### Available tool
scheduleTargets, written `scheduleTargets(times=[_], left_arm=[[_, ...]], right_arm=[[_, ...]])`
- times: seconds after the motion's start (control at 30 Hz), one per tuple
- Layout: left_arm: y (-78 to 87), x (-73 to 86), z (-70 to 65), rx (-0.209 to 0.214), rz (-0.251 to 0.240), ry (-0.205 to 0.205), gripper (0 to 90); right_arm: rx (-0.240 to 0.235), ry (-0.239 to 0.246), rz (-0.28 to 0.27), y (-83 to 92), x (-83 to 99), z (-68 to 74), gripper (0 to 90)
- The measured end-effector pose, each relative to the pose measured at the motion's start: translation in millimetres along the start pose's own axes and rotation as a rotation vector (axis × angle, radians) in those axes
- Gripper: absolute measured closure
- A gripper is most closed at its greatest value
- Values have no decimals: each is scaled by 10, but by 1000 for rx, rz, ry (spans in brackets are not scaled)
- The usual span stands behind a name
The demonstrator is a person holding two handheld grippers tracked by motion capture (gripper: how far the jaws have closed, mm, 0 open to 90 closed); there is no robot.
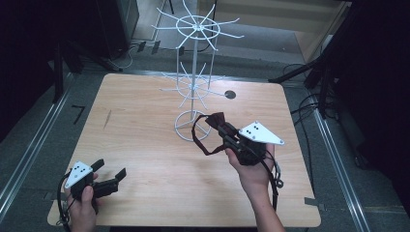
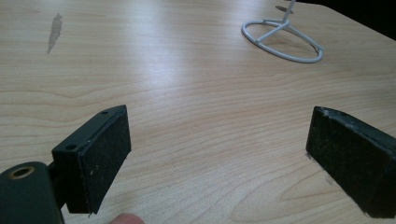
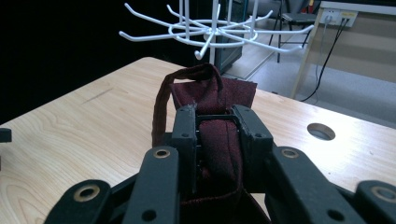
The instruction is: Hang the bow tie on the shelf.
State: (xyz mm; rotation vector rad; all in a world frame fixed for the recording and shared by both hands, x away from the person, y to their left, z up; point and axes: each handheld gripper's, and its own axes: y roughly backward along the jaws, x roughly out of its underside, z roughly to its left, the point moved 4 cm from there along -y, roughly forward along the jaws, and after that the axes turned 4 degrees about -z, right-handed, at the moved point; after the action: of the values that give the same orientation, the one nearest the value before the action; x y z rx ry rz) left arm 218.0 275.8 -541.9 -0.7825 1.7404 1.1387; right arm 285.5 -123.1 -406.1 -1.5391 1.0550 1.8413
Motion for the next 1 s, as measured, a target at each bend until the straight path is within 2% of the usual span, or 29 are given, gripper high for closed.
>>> scheduleTargets(times=[0.6,1.0], left_arm=[[-1,0,1,4,3,-1,71],[-2,0,0,4,2,0,71]], right_arm=[[5,1,-34,-34,-196,11,729],[38,-30,-22,-138,-220,-108,729]])
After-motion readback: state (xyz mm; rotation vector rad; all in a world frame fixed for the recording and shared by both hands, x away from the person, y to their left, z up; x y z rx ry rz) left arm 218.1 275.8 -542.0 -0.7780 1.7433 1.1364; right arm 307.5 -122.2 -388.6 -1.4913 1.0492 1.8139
